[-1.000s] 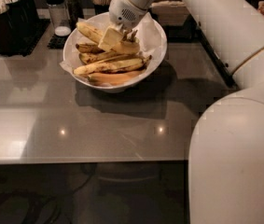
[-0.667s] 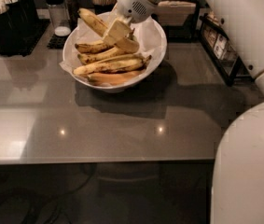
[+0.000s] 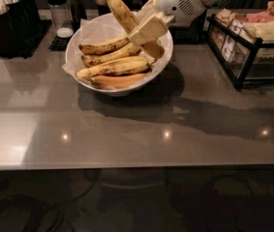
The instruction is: Pick banana from white bowl
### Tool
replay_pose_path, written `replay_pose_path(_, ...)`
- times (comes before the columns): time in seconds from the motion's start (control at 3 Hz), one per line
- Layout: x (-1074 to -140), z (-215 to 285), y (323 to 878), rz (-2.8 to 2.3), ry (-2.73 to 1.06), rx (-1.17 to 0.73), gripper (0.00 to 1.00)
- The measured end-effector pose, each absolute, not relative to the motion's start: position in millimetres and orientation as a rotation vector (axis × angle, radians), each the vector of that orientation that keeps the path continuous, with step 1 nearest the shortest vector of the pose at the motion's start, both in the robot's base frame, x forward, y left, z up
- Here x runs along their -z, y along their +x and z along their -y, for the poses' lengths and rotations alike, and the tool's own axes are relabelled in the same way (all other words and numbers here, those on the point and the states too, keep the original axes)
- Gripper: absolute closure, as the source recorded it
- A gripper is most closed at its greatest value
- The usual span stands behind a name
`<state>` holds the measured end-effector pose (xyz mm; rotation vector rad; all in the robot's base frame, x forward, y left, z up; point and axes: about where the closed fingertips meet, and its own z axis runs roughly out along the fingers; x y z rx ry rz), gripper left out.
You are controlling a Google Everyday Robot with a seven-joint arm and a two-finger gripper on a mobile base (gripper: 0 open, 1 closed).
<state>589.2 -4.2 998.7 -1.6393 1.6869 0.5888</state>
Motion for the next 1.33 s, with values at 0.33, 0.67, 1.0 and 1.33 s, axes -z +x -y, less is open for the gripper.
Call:
replay_pose_path(0.33, -1014, 34, 551, -1.749, -1.605, -0.554, 1.0)
replay_pose_path(0.67, -1030, 56, 519, -1.794, -1.57, -0.517, 1.0)
replay_pose_path(1.0, -1039, 68, 501, -1.818, -1.55, -0.494, 1.0)
replay_pose_path(1.33, -1044, 75, 491, -1.831, -1.538, -0.482, 1.0)
